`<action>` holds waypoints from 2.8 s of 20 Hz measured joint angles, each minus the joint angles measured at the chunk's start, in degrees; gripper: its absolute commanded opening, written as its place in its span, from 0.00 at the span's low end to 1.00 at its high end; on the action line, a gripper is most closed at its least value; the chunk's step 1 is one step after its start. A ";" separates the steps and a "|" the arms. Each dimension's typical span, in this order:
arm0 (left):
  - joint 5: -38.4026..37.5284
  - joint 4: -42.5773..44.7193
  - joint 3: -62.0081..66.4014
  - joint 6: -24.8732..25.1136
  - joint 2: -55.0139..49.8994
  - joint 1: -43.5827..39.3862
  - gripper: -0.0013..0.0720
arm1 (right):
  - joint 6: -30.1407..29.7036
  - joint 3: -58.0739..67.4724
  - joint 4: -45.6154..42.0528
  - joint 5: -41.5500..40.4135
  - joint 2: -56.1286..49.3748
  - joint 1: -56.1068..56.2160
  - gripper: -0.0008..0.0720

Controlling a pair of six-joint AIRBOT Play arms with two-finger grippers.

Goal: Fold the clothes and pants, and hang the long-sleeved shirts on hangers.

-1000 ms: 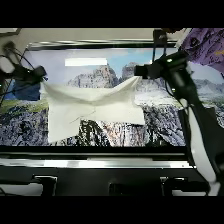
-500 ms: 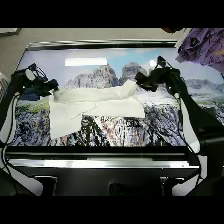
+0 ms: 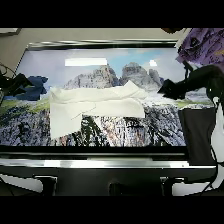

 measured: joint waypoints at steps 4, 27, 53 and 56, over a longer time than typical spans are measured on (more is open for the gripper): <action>-2.25 -2.38 -0.98 1.46 0.68 1.95 0.76 | -6.93 -12.04 7.08 1.31 -0.59 -0.98 0.60; 1.09 -11.96 -16.61 8.85 0.98 8.28 0.76 | -12.72 -18.29 13.94 9.14 -1.84 7.32 0.06; 12.81 -26.88 -25.97 24.00 3.87 2.49 0.04 | -6.47 -11.96 13.94 6.43 7.89 7.34 0.05; 12.13 -27.02 -16.15 21.84 10.43 2.32 0.04 | -3.32 1.22 12.04 6.03 9.99 7.34 0.05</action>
